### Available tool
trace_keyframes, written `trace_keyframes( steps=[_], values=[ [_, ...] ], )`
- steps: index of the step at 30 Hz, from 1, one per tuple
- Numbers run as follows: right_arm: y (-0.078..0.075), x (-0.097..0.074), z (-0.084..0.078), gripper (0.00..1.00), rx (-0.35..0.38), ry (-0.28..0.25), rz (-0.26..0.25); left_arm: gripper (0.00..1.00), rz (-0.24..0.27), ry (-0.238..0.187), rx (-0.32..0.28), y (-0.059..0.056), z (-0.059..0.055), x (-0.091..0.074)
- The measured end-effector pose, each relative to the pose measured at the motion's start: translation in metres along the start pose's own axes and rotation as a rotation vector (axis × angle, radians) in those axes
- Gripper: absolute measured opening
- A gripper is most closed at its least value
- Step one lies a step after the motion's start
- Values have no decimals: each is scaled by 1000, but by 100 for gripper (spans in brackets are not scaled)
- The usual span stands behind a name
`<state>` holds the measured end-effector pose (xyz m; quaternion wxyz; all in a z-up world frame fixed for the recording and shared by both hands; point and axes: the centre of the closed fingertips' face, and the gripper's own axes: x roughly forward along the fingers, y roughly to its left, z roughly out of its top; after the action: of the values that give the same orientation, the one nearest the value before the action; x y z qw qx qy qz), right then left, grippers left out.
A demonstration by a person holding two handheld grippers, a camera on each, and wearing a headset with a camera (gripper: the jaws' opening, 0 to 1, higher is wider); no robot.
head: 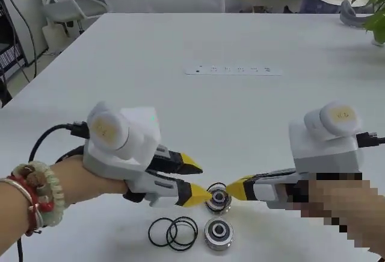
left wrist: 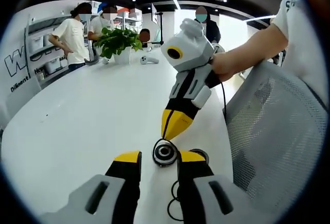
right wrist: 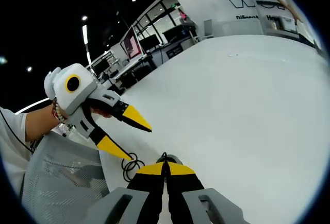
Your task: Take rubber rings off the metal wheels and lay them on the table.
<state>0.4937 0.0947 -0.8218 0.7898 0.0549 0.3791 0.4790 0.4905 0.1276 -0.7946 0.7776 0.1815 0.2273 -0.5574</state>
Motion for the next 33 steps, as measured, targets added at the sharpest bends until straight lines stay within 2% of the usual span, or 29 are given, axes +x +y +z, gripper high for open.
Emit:
trace_keyframes(
  steps=[3, 7, 9, 14, 18, 22, 27, 33],
  values=[
    [2, -1, 2, 0, -7, -3, 2, 26, 5, -10, 7, 1, 3, -13],
    [4, -2, 5, 0, -13, -5, 4, 39, 19, -14, 27, -1, 5, -28],
    [5, -3, 7, 0, -16, -7, 6, 39, 31, -3, 50, -1, 3, -37],
    [8, -6, 15, 0, -16, -24, 15, 43, 72, -6, 42, 2, 0, -59],
    [8, -9, 20, 0, -31, -23, 12, 49, 106, -2, 38, 3, -6, -78],
    [12, -10, 23, 0, -44, -23, 16, 54, 140, -6, 9, 3, -13, -96],
    [20, -11, 28, 0, -67, -19, 32, 61, 163, 6, -9, -2, -24, -111],
    [30, -11, 36, 0, -82, -27, 57, 64, 208, -16, -46, -3, -31, -127]
  ],
)
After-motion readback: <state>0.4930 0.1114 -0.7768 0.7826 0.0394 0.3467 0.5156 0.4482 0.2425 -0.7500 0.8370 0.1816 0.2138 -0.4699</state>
